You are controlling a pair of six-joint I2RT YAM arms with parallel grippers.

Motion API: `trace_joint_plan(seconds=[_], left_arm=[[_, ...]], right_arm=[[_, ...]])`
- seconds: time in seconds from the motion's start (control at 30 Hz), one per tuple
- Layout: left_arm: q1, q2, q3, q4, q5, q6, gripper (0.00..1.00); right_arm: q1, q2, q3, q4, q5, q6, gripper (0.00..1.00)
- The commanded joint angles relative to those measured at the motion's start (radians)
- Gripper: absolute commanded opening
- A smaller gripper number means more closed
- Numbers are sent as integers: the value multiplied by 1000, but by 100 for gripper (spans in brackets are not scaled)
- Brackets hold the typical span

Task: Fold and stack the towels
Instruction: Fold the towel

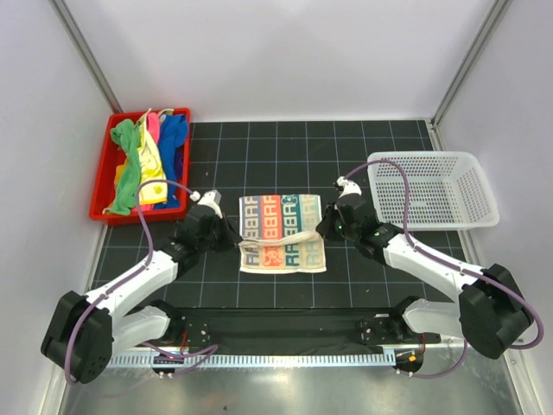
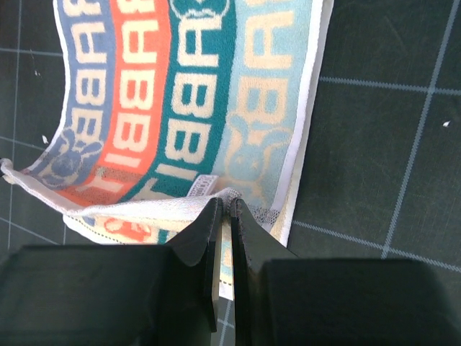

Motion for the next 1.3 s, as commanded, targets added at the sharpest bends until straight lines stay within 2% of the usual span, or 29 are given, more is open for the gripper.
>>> trace_joint_plan(seconds=[0.0,0.53,0.77,0.87,0.97,1.0,1.03,1.07,1.1,1.17,1.27], left_arm=[[-5,-28,-20,-16,-26,-13,0],[-5,-86,-14,-77,-18,-24,0],[-8,-62,-52,-62,-4,-42,0],[-12,-54,-66,-50,5,-48,4],[-17,-52,-80,-47,4,-50,10],[-19,-51,-84,-47,1,-50,17],[-19,-49,-86,-47,-4,-51,20],[-17,-49,-88,-48,-4,-50,24],[-19,-48,-91,-48,0,-55,31],[-19,-55,-91,-47,5,-59,37],[-19,-80,-78,-65,1,-62,40]], right_arm=[[12,-32,-23,19,-5,18,1],[40,-110,-12,-36,3,17,1],[52,-86,-55,-13,-3,37,1],[54,-75,-74,-2,-3,48,2],[55,-69,-91,4,-11,55,8],[57,-71,-92,2,-16,57,17],[57,-72,-97,2,-17,55,21],[57,-75,-98,-1,-17,55,30],[57,-78,-101,-2,-17,57,34],[57,-95,-103,-18,-13,55,44],[57,-123,-98,-53,4,54,48]])
